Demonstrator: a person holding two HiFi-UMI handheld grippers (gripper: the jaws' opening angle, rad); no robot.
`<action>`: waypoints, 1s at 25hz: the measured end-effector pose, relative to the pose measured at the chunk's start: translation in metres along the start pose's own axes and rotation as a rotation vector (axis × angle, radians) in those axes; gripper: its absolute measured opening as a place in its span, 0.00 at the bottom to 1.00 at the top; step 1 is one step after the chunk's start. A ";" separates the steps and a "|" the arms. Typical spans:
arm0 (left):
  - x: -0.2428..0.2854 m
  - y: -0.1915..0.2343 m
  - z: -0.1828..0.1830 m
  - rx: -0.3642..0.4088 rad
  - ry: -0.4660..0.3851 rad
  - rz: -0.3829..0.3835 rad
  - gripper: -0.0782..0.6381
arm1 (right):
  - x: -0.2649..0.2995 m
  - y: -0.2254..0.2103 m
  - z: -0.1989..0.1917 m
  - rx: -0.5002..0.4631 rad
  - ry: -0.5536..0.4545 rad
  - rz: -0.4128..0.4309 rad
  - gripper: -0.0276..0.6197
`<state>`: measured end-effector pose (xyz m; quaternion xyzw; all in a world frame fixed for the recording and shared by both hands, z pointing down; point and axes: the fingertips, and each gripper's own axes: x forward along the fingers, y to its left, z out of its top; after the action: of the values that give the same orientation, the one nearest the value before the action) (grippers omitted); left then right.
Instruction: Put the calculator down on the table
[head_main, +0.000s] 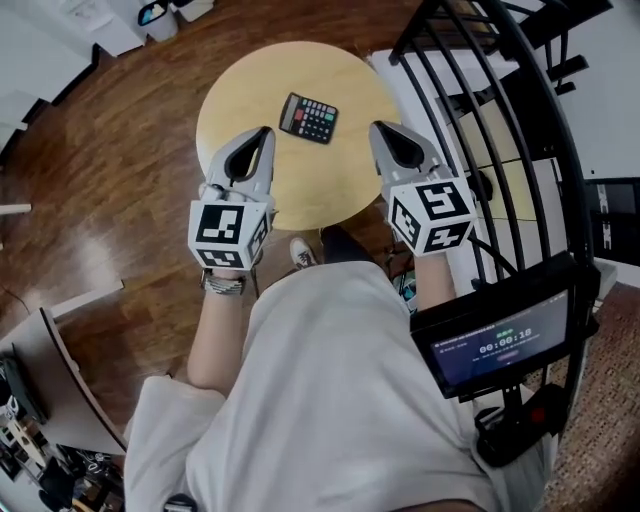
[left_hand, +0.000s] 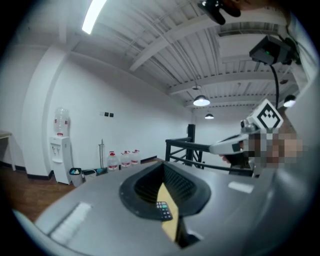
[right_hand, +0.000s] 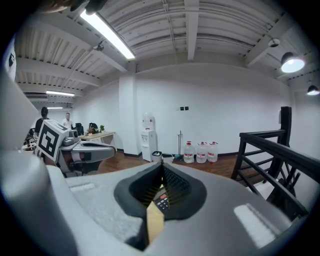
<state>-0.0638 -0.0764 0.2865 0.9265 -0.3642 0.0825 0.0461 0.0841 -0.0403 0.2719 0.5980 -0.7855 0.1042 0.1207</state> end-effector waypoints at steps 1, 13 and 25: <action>-0.002 -0.001 0.004 0.005 -0.009 -0.001 0.12 | -0.003 0.001 0.003 -0.008 -0.008 -0.002 0.05; -0.004 -0.020 0.047 0.060 -0.072 0.020 0.12 | -0.024 -0.014 0.031 -0.012 -0.118 0.009 0.05; -0.015 -0.011 0.058 0.131 -0.100 0.116 0.12 | -0.034 -0.018 0.050 -0.114 -0.207 0.014 0.05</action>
<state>-0.0605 -0.0666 0.2261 0.9078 -0.4130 0.0622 -0.0378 0.1073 -0.0291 0.2138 0.5923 -0.8025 -0.0022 0.0719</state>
